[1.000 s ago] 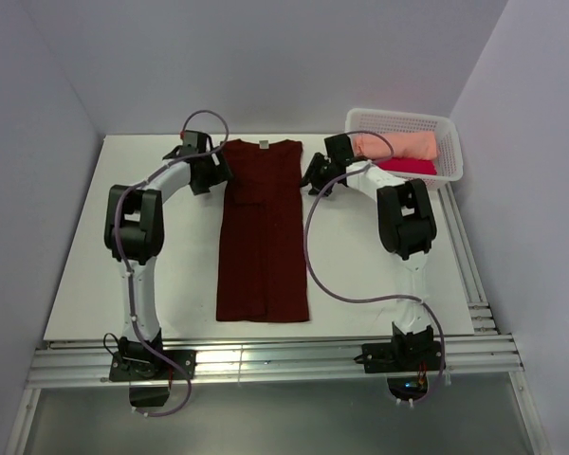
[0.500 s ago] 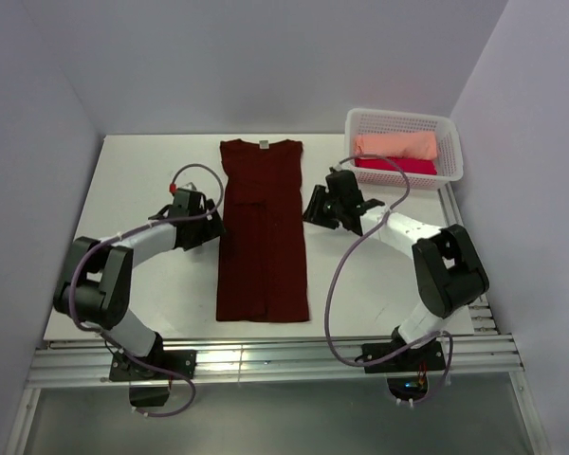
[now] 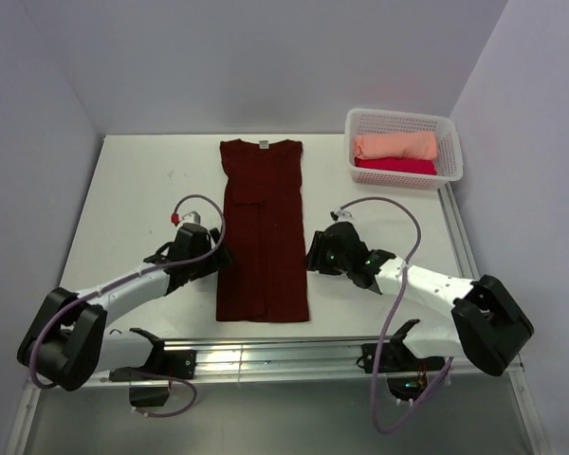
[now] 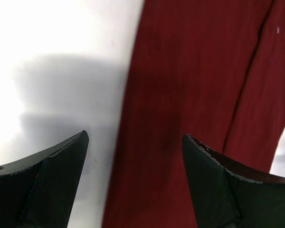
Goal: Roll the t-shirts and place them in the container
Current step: Roll the tshirt
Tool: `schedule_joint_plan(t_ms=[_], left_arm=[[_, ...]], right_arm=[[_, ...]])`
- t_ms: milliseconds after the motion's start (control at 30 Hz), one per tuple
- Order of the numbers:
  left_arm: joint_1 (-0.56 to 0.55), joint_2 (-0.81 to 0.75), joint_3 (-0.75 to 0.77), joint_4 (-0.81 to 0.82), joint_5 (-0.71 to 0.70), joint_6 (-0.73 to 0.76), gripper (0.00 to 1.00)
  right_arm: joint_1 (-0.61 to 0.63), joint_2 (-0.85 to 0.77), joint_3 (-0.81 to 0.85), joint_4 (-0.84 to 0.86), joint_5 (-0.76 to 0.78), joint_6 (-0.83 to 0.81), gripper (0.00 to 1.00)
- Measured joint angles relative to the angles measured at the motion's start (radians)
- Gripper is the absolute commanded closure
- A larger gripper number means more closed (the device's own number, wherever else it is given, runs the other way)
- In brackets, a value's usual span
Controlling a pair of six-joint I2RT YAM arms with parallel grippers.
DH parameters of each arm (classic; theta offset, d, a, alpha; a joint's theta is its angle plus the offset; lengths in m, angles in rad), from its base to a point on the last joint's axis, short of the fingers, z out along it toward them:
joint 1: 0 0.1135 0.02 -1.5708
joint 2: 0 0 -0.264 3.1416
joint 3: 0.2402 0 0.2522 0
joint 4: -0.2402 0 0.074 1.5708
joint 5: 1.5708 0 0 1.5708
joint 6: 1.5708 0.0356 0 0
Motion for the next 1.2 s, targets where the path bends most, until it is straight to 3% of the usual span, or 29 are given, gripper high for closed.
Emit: schedule_joint_plan(t_ms=[233,500,800,1000,1200], left_arm=[[-0.097,-0.086,-0.041,-0.084,-0.064,-0.118,0.26],[-0.164,-0.093,-0.044,-0.139,-0.133,-0.235,0.26],[-0.313,-0.146,-0.077,-0.180,-0.184,-0.396,0.27],[-0.433,-0.225,-0.128,-0.217,-0.194,-0.521,0.31],[-0.535,-0.204,-0.117,-0.235,-0.204,-0.616,0.31]], right_arm=[[0.063,-0.039,-0.084,-0.009,0.024,0.075,0.53],[0.177,-0.087,-0.116,-0.045,0.037,0.168,0.53],[0.340,-0.083,-0.128,-0.101,0.058,0.300,0.54],[0.377,-0.096,-0.149,-0.134,0.066,0.355,0.55],[0.381,-0.147,-0.167,-0.188,0.065,0.370,0.56]])
